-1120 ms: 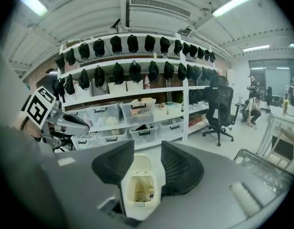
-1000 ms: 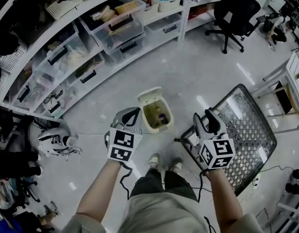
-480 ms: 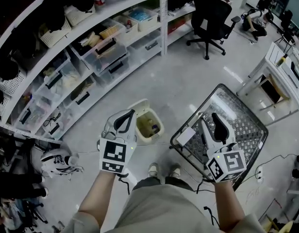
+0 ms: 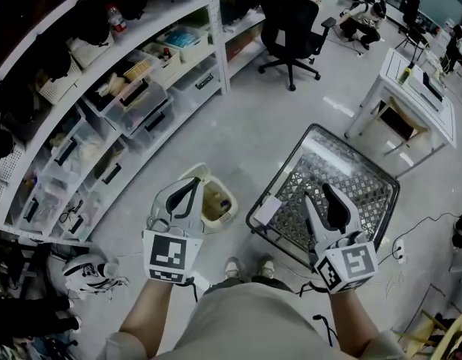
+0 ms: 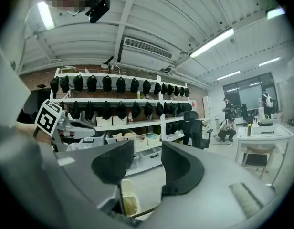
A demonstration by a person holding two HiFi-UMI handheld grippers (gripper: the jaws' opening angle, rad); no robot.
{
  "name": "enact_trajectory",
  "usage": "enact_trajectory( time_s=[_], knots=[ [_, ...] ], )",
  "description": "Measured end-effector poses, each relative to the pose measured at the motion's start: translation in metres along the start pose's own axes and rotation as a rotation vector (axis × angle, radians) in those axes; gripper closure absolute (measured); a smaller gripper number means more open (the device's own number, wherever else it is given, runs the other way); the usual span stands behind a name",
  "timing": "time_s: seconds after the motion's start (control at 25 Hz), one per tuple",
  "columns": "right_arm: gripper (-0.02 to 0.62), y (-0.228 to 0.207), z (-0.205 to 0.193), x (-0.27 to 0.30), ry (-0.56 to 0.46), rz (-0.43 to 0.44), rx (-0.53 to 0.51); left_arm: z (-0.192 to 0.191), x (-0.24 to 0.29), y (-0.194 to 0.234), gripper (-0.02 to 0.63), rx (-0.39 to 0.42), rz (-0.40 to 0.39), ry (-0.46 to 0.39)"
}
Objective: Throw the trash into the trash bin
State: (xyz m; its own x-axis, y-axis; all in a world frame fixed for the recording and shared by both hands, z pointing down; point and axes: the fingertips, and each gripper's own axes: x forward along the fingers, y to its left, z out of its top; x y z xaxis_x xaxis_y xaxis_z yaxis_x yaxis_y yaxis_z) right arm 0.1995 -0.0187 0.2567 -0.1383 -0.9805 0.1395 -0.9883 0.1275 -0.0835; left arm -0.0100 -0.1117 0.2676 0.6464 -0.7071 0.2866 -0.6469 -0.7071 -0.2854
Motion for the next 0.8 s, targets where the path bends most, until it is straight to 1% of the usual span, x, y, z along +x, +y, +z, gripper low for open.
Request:
enact_trajectory(
  time_s=[0.16, 0.28, 0.36, 0.44, 0.52, 0.64, 0.8],
  knots=[
    [0.408, -0.012, -0.009, 0.002, 0.031, -0.027, 0.018, 0.004, 0.012, -0.011, 0.603, 0.01, -0.029, 0.004],
    [0.38, -0.02, -0.029, 0.013, 0.085, -0.046, 0.056, 0.002, 0.023, -0.017, 0.603, 0.003, -0.053, -0.01],
    [0.351, -0.027, -0.052, 0.024, 0.138, -0.063, 0.099, -0.006, 0.035, -0.023, 0.603, 0.006, -0.069, -0.005],
    [0.342, -0.034, -0.077, 0.036, 0.186, -0.091, 0.152, -0.021, 0.05, -0.029, 0.603, 0.016, -0.082, 0.041],
    [0.333, -0.038, -0.098, 0.047, 0.222, -0.117, 0.203, -0.036, 0.063, -0.034, 0.603, 0.002, -0.099, 0.081],
    [0.322, -0.04, -0.122, 0.061, 0.25, -0.151, 0.317, -0.058, 0.079, -0.041, 0.603, -0.01, -0.122, 0.127],
    [0.294, -0.042, -0.165, 0.079, 0.322, -0.197, 0.431, -0.1, 0.1, -0.049, 0.603, -0.035, -0.15, 0.215]
  ],
)
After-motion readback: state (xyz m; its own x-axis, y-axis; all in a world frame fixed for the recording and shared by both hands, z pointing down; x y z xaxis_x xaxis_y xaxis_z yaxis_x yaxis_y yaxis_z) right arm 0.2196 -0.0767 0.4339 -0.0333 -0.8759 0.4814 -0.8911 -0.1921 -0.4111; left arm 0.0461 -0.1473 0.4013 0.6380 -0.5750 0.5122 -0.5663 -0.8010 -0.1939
